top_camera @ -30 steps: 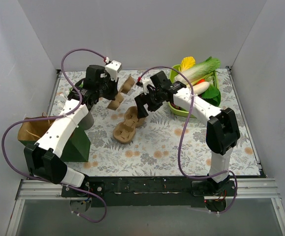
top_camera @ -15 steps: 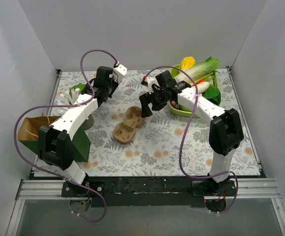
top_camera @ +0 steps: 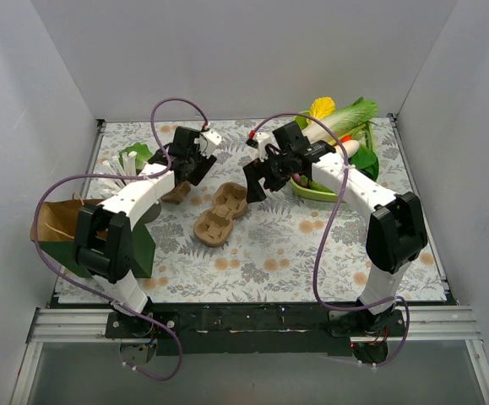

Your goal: Pack the takeout coffee

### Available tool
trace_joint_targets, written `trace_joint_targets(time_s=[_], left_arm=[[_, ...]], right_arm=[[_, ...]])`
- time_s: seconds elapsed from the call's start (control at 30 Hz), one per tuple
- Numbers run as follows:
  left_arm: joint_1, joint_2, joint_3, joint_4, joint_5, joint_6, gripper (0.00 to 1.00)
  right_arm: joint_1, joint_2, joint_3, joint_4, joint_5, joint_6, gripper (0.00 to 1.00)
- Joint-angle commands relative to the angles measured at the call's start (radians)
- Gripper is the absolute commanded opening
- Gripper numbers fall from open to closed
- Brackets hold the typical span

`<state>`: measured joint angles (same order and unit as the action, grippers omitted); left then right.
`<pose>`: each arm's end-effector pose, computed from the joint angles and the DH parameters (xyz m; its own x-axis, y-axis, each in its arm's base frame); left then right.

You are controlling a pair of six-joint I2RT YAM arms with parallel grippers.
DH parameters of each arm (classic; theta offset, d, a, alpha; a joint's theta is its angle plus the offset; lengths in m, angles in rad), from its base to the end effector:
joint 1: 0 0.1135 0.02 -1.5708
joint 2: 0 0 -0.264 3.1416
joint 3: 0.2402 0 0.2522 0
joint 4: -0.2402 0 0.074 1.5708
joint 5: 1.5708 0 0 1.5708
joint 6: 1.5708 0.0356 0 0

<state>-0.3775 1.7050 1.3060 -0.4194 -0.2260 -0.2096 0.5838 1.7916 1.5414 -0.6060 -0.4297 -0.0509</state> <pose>0.3549 -0.1321 0.2559 -0.7089 0.0630 -0.7025 0.0709 0.9973 0.0178 0.3253 0.2327 0.2882 -0.5924 -0.4467 -0.6705 -0.7600 0.5861 0.2809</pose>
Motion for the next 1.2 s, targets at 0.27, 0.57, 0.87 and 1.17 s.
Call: trace_joint_targets(time_s=[0.27,0.57,0.87,1.17], left_arm=[[-0.011,-0.461,-0.221,-0.499,0.72,0.332,0.54],[-0.067,-0.47,-0.407,-0.578,0.708,0.455,0.0],[-0.121,-0.363,-0.472,-0.129,0.577,0.349,0.0],[-0.155,0.04,-0.159,0.08,0.439,0.173,0.0]], right_arm=[[-0.002,-0.07,0.003,0.008,0.02,-0.063,0.98],[-0.004,-0.087,-0.012,0.009,0.034,-0.073,0.98],[-0.009,-0.106,-0.024,0.008,0.052,-0.087,0.98],[-0.1,-0.155,-0.033,0.009,0.065,-0.083,0.98]])
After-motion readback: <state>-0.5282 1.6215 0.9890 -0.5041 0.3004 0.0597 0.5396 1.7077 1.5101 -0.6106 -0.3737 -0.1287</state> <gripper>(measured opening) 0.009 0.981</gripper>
